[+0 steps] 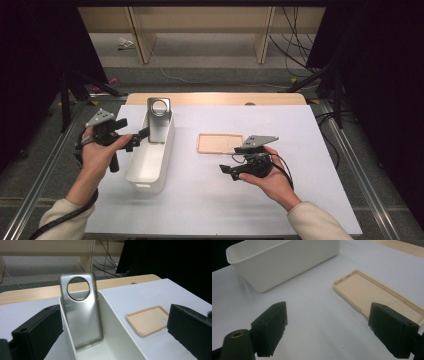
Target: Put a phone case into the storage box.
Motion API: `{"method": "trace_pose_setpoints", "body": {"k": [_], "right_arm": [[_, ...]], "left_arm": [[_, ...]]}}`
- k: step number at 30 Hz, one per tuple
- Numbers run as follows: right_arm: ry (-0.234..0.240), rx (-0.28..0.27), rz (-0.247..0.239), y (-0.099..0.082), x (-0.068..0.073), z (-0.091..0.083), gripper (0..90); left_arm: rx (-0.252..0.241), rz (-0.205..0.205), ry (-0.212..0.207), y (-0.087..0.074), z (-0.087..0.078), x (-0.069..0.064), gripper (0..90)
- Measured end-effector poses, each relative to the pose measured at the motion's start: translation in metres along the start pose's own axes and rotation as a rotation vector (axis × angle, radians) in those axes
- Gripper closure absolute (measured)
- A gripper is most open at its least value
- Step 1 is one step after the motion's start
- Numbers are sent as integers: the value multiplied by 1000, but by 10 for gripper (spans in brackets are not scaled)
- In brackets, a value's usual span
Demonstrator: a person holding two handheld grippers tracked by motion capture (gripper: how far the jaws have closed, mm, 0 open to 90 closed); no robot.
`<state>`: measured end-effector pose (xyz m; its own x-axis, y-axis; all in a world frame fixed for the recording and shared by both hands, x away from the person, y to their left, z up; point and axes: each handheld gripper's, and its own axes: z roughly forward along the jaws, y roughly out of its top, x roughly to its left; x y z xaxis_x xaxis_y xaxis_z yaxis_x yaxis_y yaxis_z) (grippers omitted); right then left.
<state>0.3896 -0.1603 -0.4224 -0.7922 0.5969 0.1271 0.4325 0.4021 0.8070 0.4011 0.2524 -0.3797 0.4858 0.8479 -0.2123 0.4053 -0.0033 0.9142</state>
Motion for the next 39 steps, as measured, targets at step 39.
{"method": "trace_pose_setpoints", "body": {"k": [39], "right_arm": [[-37,-6,38,2,-10,6,163]], "left_arm": [[-26,105,-91,-63,-23,-55,0]]}}
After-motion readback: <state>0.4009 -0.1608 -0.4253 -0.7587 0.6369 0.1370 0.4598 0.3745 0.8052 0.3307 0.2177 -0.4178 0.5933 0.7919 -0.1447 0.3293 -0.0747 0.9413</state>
